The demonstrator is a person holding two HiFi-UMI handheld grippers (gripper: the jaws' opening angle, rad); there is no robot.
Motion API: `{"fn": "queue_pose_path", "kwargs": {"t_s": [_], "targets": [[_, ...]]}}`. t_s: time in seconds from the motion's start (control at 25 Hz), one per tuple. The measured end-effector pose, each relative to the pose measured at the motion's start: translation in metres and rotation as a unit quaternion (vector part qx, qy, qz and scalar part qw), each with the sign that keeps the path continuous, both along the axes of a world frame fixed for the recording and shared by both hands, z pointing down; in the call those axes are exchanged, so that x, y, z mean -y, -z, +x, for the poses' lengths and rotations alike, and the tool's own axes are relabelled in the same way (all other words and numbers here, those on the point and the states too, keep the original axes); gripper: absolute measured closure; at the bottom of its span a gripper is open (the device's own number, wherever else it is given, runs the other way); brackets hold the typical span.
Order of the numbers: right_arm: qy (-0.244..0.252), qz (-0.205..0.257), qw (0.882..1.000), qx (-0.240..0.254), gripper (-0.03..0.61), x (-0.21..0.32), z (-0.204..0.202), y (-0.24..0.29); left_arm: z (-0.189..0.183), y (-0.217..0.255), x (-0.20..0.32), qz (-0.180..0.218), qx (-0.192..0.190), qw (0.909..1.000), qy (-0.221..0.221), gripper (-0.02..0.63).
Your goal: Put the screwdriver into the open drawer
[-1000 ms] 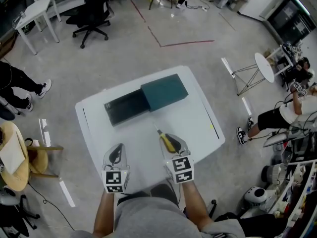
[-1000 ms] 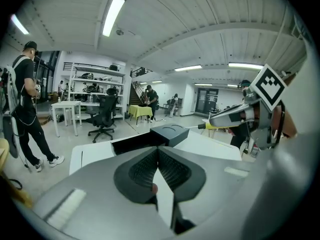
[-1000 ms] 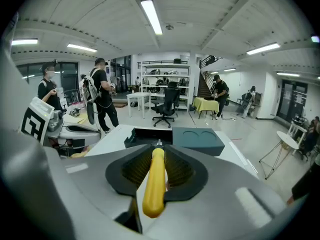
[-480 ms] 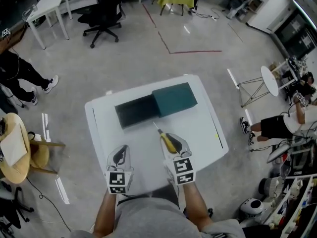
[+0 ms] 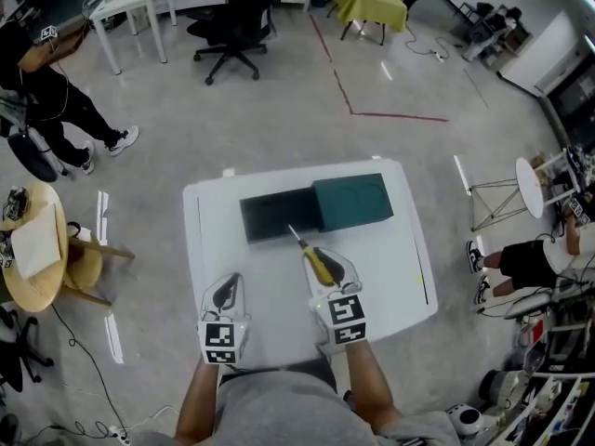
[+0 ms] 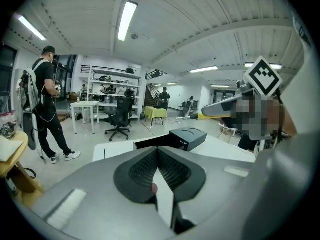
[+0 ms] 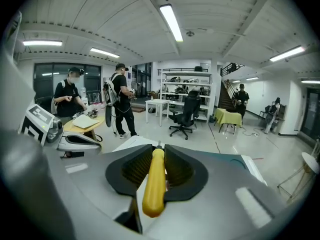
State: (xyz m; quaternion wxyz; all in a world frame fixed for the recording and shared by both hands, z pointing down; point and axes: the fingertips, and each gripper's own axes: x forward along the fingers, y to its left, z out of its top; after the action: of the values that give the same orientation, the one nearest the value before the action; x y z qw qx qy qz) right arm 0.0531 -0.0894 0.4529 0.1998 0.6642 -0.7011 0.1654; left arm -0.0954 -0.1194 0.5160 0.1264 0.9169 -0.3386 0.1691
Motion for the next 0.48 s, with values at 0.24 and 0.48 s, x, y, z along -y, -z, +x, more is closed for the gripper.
{"fn": "queue_pose_path", "kwargs": {"t_s": [0.24, 0.48], "targets": [[0.047, 0.002, 0.999, 0.003, 0.499, 0.023, 0.005, -0.006, -0.007, 0.000, 0.009, -0.004, 0.002, 0.9983, 0.059, 0.603], [0.102, -0.022, 0.994, 0.010, 0.499, 0.037, 0.006, -0.024, -0.016, -0.003, 0.009, -0.013, 0.002, 0.9924, 0.122, 0.603]]}}
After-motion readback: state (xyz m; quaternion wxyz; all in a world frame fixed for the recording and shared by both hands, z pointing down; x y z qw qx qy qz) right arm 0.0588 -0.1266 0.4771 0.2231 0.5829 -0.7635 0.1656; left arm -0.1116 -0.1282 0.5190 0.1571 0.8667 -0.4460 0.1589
